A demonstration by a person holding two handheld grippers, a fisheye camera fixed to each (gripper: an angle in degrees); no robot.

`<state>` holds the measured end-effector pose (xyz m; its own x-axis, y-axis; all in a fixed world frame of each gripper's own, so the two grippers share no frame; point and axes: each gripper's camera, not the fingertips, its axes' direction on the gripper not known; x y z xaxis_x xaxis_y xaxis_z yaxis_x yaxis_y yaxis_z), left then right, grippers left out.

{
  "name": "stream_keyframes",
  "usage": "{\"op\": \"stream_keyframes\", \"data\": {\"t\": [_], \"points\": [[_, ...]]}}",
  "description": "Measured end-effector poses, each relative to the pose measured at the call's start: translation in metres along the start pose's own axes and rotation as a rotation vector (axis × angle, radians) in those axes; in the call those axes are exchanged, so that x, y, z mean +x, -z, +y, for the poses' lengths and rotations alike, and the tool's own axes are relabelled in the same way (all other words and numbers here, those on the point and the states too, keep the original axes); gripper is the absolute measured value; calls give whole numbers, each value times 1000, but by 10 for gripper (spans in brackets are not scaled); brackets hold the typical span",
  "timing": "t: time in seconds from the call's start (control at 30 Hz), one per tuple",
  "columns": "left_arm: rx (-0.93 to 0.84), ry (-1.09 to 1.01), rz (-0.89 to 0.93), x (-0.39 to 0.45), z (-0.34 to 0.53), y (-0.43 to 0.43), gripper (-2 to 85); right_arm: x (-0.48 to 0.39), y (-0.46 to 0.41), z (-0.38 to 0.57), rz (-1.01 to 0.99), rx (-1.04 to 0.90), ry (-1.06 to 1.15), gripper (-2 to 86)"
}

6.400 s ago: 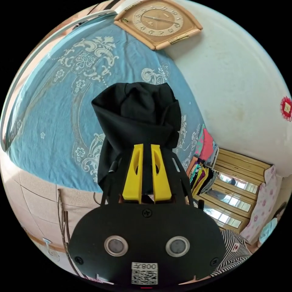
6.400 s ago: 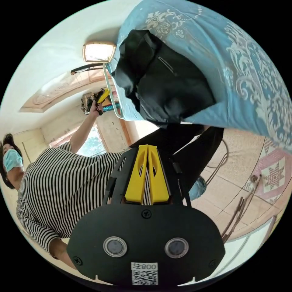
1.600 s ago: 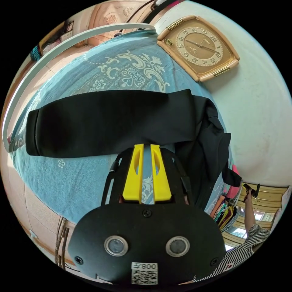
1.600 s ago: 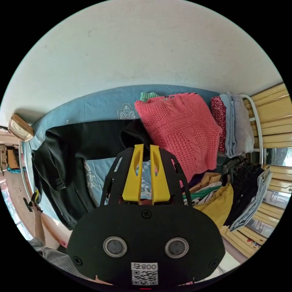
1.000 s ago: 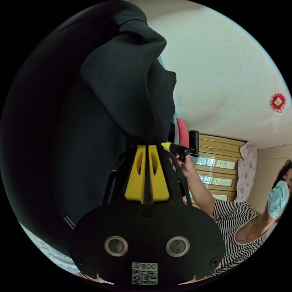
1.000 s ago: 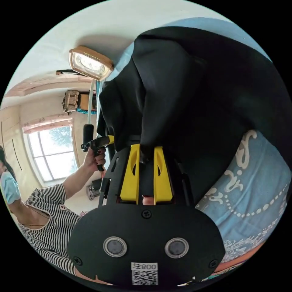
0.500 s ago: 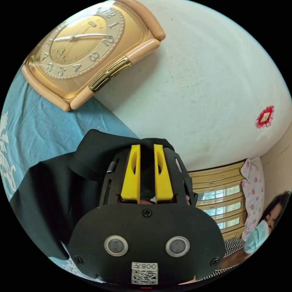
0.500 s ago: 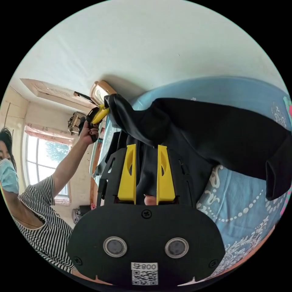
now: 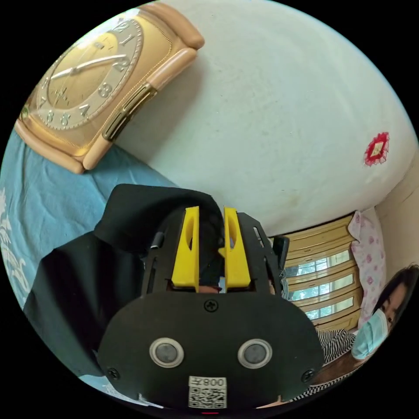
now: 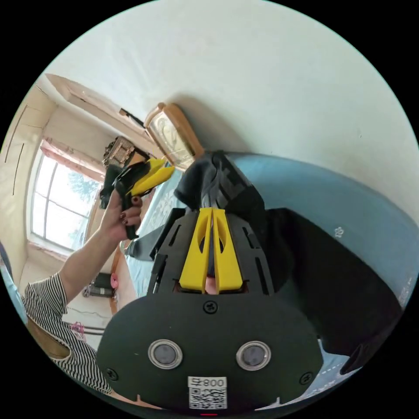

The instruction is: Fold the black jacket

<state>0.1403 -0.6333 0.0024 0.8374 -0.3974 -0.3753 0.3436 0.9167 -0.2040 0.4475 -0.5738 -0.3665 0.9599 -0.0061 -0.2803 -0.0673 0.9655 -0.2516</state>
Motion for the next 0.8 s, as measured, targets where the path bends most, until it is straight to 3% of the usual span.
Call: {"op": "stream_keyframes", "data": {"t": [0.07, 0.2, 0.33, 0.4, 0.47, 0.53, 0.63, 0.8], "points": [[24, -49, -36, 15, 7, 14, 89, 10, 3, -29, 83, -11, -69, 4], [-51, -94, 3, 20, 40, 16, 86, -8, 3, -33, 25, 10, -38, 1], [-202, -20, 85, -4, 124, 10, 76, -56, -59, 12, -63, -283, 124, 0], [-235, 67, 126, -20, 166, 11, 73, -62, -111, 32, 11, -501, 146, 0], [-255, 168, 159, -38, 217, 20, 70, -65, -154, 37, 395, -645, 239, 0], [-253, 218, 141, -46, 248, 33, 68, -68, -152, 17, 613, -590, 272, 1], [-227, 257, 115, -50, 294, 58, 68, -81, -113, -23, 703, -395, 274, 3], [-227, 319, -21, -43, 366, 102, 82, -89, -72, 1, 500, -319, 214, 16]]}}
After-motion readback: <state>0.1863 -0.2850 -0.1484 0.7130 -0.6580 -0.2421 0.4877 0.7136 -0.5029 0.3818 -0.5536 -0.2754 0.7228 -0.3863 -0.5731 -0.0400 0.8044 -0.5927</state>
